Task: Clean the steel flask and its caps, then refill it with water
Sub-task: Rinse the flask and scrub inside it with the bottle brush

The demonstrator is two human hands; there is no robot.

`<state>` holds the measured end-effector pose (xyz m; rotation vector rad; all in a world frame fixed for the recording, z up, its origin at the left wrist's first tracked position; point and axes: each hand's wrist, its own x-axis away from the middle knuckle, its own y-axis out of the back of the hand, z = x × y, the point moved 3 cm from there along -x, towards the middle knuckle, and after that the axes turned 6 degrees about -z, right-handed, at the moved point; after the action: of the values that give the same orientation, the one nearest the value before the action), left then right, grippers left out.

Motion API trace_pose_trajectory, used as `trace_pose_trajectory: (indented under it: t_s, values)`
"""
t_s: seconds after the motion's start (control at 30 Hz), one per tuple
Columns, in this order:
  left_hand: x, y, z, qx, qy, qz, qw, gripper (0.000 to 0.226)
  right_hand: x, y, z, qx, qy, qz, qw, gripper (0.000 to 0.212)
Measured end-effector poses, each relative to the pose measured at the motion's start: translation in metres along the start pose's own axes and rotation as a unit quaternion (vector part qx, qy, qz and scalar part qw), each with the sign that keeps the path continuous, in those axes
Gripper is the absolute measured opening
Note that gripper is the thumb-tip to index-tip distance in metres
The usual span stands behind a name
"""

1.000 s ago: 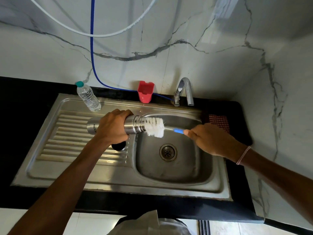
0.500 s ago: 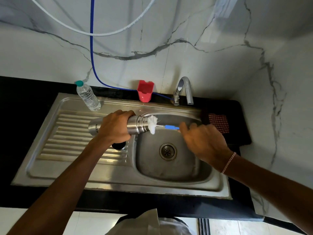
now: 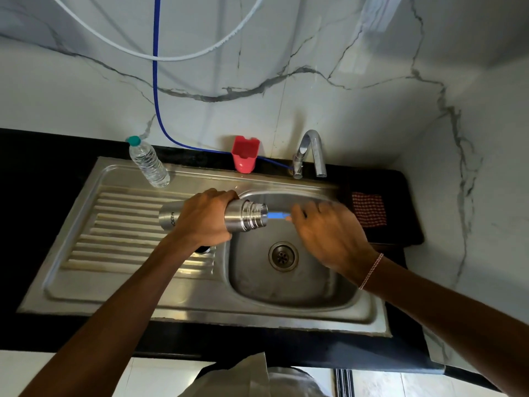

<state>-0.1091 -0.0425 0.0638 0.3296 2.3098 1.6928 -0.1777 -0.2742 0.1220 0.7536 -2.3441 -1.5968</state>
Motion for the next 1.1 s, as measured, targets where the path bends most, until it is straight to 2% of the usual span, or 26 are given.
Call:
trace_pose_trajectory:
  t_s: [0.07,0.13,0.2,0.23,0.3,0.33,0.37,0.4,0.43,0.47,0.5,0.53,0.57,0.63,0.7,0.77,0.8,0.87,0.9,0.93,0.97,1.0,1.03,1.1]
  values:
    - [0.002,-0.001,0.002,-0.009,-0.022,0.0,1.0,0.065,0.003,-0.004,-0.005,-0.019,0.012,-0.002,1.0,0.03]
    - [0.003,-0.001,0.005,-0.006,-0.027,-0.005,1.0,0.066,0.006,0.0,-0.015,-0.048,0.019,0.034,0.998,0.032]
    - [0.005,0.002,0.008,-0.005,-0.024,-0.013,1.0,0.067,0.009,-0.001,-0.023,-0.15,0.015,0.085,0.985,0.036]
    - [0.006,0.004,0.01,-0.005,-0.024,-0.016,1.0,0.067,0.008,-0.003,-0.029,-0.231,-0.002,0.125,0.965,0.038]
    - [0.008,0.006,0.013,0.004,-0.021,-0.013,1.0,0.067,0.007,-0.012,-0.04,-0.397,-0.072,0.235,0.884,0.049]
    - [0.009,0.007,0.014,0.009,-0.016,-0.008,1.0,0.067,0.008,-0.016,-0.045,-0.448,-0.112,0.274,0.843,0.053]
    - [0.009,0.007,0.014,0.012,-0.012,-0.002,1.0,0.067,0.009,-0.018,-0.049,-0.452,-0.131,0.293,0.832,0.054]
    - [0.008,0.006,0.015,0.011,-0.007,0.004,1.0,0.067,0.01,-0.019,-0.051,-0.411,-0.122,0.274,0.861,0.053]
    - [0.007,0.005,0.015,0.007,-0.001,0.008,1.0,0.067,0.014,-0.018,-0.051,-0.324,-0.087,0.215,0.917,0.05]
    - [0.006,0.005,0.015,0.003,0.007,0.011,1.0,0.066,0.018,-0.016,-0.049,-0.203,-0.045,0.126,0.97,0.046]
    - [0.005,0.004,0.015,0.002,0.017,0.013,1.0,0.064,0.021,-0.013,-0.043,-0.085,-0.019,0.053,0.995,0.038]
    - [0.004,0.003,0.016,0.003,0.026,0.016,1.0,0.063,0.024,-0.009,-0.036,-0.004,-0.01,0.009,1.0,0.029]
    - [0.003,0.003,0.017,0.006,0.032,0.018,0.999,0.063,0.025,-0.008,-0.03,0.026,-0.002,-0.015,1.0,0.02]
    - [0.004,0.002,0.018,0.013,0.033,0.021,0.999,0.063,0.025,-0.007,-0.023,0.018,0.008,-0.036,0.999,0.021]
    - [0.005,0.003,0.018,0.014,0.022,0.022,0.999,0.063,0.027,-0.009,-0.023,-0.008,0.009,-0.014,1.0,0.03]
    - [0.006,0.005,0.021,0.012,0.016,0.027,0.999,0.066,0.029,-0.009,-0.026,-0.083,-0.018,0.04,0.996,0.04]
    - [0.007,0.006,0.024,0.011,0.02,0.032,0.999,0.068,0.026,-0.008,-0.032,-0.152,-0.038,0.094,0.983,0.048]
    - [0.009,0.008,0.034,0.01,0.038,0.04,0.998,0.072,0.02,-0.009,-0.048,-0.315,-0.081,0.23,0.917,0.059]
    - [0.01,0.008,0.039,0.012,0.047,0.042,0.998,0.072,0.019,-0.01,-0.054,-0.371,-0.106,0.271,0.882,0.059]
    - [0.011,0.009,0.042,0.014,0.054,0.044,0.997,0.072,0.02,-0.011,-0.058,-0.384,-0.122,0.278,0.872,0.058]
    - [0.011,0.008,0.044,0.01,0.057,0.046,0.997,0.071,0.023,-0.012,-0.06,-0.348,-0.123,0.257,0.893,0.054]
    - [0.012,0.008,0.046,0.005,0.058,0.047,0.997,0.071,0.027,-0.011,-0.06,-0.27,-0.106,0.208,0.934,0.047]
    - [0.013,0.008,0.047,0.002,0.063,0.047,0.997,0.07,0.032,-0.012,-0.057,-0.175,-0.086,0.126,0.973,0.036]
    - [0.014,0.006,0.05,0.003,0.075,0.046,0.996,0.068,0.039,-0.002,-0.048,-0.056,-0.066,0.019,0.996,0.014]
